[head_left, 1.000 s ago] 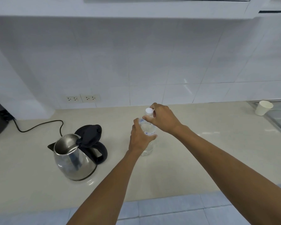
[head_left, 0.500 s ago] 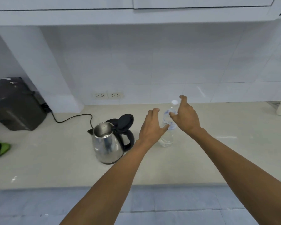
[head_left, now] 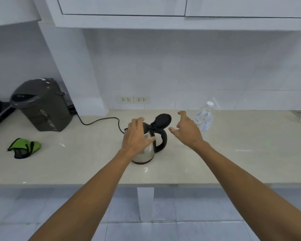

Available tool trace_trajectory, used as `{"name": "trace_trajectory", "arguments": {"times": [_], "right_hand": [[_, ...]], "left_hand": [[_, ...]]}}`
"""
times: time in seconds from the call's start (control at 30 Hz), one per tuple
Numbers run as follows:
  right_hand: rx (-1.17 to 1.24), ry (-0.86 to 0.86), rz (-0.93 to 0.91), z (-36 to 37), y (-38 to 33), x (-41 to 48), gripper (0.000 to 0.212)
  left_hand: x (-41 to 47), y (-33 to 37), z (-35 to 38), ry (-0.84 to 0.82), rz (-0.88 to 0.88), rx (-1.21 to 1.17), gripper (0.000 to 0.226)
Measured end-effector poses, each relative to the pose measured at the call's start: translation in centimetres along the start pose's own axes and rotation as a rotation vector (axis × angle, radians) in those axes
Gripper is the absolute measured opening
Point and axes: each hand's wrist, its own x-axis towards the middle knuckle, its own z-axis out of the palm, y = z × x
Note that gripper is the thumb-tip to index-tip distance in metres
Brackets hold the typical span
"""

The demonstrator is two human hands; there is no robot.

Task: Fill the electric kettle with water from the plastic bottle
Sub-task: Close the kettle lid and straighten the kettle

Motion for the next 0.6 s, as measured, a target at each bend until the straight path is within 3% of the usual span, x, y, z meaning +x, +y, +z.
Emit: {"name": "trace_trajectory", "arguments": {"times": [0.33,0.5,0.6], "right_hand": [[0.140,-0.201,0.042,3.0,0.7,2.5,0.104],[0.137,-0.246,-0.023,2.8,2.2,4.4,0.097],[0.128,-0.272,-0.087,2.4,2.7,5.3,0.091]], "left_hand": [[2.0,-6.9,0.0,-0.171,-0.202,0.015,0.115],[4.0,-8.9,0.6,-0.286,-0.229,-0.077,0.122],[4.8,-10.0,0.7,-0.343,-0.188,-0.138,0.114]]}}
